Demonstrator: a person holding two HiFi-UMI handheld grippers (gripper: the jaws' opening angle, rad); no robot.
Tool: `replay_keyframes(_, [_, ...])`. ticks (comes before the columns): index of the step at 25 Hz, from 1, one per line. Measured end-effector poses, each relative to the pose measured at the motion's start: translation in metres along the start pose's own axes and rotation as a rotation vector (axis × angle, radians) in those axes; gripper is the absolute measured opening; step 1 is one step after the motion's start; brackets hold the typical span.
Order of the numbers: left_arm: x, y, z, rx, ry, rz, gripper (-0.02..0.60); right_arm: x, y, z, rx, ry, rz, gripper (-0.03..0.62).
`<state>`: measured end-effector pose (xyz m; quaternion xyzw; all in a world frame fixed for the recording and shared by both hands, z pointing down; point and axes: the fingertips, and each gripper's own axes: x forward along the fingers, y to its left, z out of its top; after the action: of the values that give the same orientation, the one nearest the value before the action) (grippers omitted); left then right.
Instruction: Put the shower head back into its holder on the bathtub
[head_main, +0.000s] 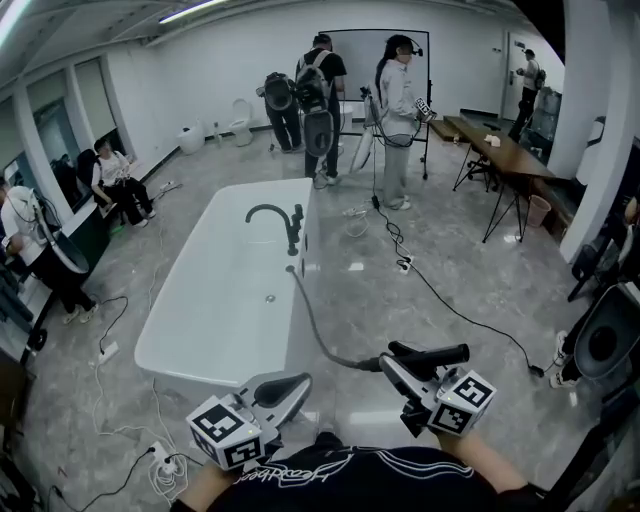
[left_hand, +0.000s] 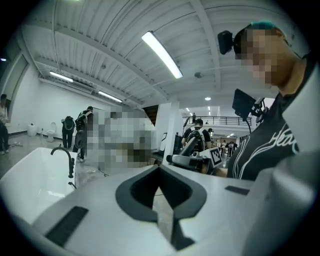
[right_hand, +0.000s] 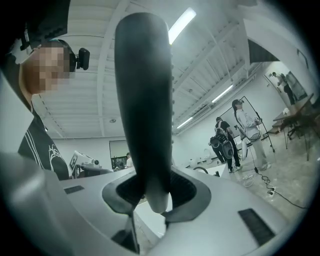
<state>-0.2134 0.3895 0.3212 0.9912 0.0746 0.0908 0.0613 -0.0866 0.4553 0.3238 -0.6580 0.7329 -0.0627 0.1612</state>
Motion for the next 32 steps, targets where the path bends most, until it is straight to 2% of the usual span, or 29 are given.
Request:
replay_keyframes(4, [0.004, 0.016, -0.013, -0.047, 0.005, 0.01, 0.005, 0.006, -0.006, -0.002, 0.012, -0.001, 0.008, 0.127])
replay_keyframes(9, [0.024, 0.039, -0.018, -0.062, -0.004, -0.053, 0.005, 0.025, -0.028, 0.003, 0.064, -0.013, 0.008, 0.127])
replay_keyframes(12, [0.04, 0.062, -0.023, -0.082, 0.006, -0.055, 0.005, 0.039, -0.049, 0.01, 0.105, -0.029, 0.003, 0.127])
replay_keyframes(16, [0.071, 0.114, -0.025, -0.107, 0.031, -0.073, 0.005, 0.076, -0.091, 0.021, 0.169, -0.052, -0.008, 0.126])
replay_keyframes(22, [0.138, 0.191, -0.063, -0.073, 0.185, -0.164, 0.006, 0.147, -0.171, 0.024, 0.272, -0.04, -0.025, 0.126])
replay_keyframes(28, [0.201, 0.276, -0.079, -0.118, 0.237, -0.186, 0.009, 0.227, -0.241, 0.04, 0.329, -0.028, -0.016, 0.126])
replay_keyframes(29, [0.209, 0.288, -0.081, -0.128, 0.245, -0.197, 0.017, 0.241, -0.249, 0.044, 0.337, -0.028, -0.011, 0.126])
replay_keyframes(32, [0.224, 0.316, -0.092, -0.136, 0.286, -0.242, 0.112, 0.278, -0.263, 0.056, 0.338, -0.035, 0.008, 0.125])
